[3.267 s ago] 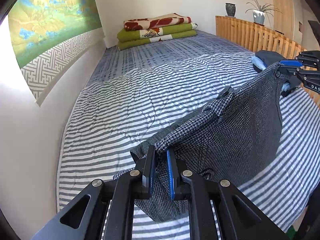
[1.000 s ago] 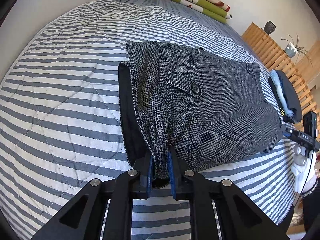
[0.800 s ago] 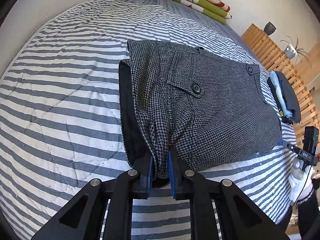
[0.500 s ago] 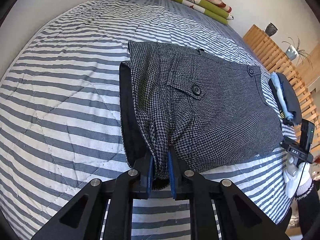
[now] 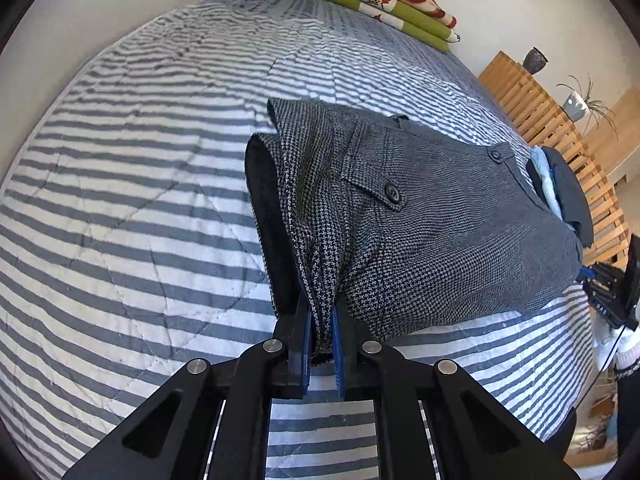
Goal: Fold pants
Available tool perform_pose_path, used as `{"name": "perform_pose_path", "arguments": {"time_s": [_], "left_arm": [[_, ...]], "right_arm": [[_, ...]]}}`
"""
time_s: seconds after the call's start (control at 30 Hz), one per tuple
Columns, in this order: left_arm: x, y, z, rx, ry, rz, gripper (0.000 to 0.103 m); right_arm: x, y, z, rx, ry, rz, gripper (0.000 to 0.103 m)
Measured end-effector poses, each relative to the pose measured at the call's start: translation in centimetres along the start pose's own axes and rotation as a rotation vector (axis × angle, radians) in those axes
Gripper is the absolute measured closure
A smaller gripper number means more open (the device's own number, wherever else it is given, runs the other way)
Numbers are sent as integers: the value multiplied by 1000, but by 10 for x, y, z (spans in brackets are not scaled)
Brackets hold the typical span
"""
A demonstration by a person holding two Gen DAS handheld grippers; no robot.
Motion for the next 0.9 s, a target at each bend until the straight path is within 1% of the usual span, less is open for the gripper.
{"name": "perform_pose_path", "arguments": {"time_s": [0.07, 0.13, 0.17, 0.2, 0.23, 0.27, 0.33, 0.4, 0.43, 0.47, 0.53, 0.57, 0.6, 0.67, 0.73, 0.77, 0.83, 0.9], "left_arm": [[12, 7, 4, -3, -26, 22, 94], [17, 11, 6, 4, -45, 35, 92], [16, 11, 6, 2, -43, 38, 90], [11, 11, 6, -2, -42, 36, 83], [5, 9, 8, -11, -46, 26, 75], [-3, 7, 11, -15, -64, 4, 72], [-20, 5, 13, -9, -96, -48, 71], [-36, 10, 6, 22, -108, -89, 71], [-44, 12, -2, 47, -122, -118, 71], [-48, 15, -11, 69, -111, -130, 71], [-51, 21, -39, 111, -40, -119, 71], [-48, 26, -56, 153, -17, -112, 71], [-42, 31, -74, 205, -16, -109, 71], [-23, 39, -105, 282, 5, -82, 71], [6, 39, -129, 312, 9, -49, 71], [20, 38, -134, 317, 11, -32, 71], [55, 29, -133, 316, -29, 0, 71], [78, 18, -128, 243, -9, 32, 72]], "right_arm": [[20, 20, 4, 4, 7, 36, 96], [45, 41, 11, 55, -44, 95, 95], [54, 49, 12, 53, -28, 127, 94], [59, 56, 10, 44, 17, 159, 94], [57, 61, 6, 50, 30, 163, 94], [50, 64, -1, 85, 21, 147, 94], [29, 66, -17, 169, 19, 93, 94], [2, 60, -25, 222, 14, 13, 93], [-7, 54, -23, 224, -5, -22, 93], [-14, 46, -18, 213, -12, -45, 93], [-18, 23, 0, 173, -34, -71, 93], [-16, 12, 11, 157, -62, -81, 93], [-11, 0, 20, 144, -92, -88, 93], [2, -21, 39, 112, -108, -94, 93], [24, -37, 52, 83, -124, -74, 93], [36, -43, 56, 73, -123, -63, 93], [62, -50, 56, 61, -103, -33, 93], [94, -49, 45, 57, -23, 27, 93]]}}
Point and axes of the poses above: each gripper's, at about its wrist camera, not at the fingertips, and x roughly the way its jaws point, z to its left, y to its underside, the point moved 6 cm from there along x, roughly the way its jaws point, and after that the axes turned 11 degrees about -x, right-handed, at the moved point
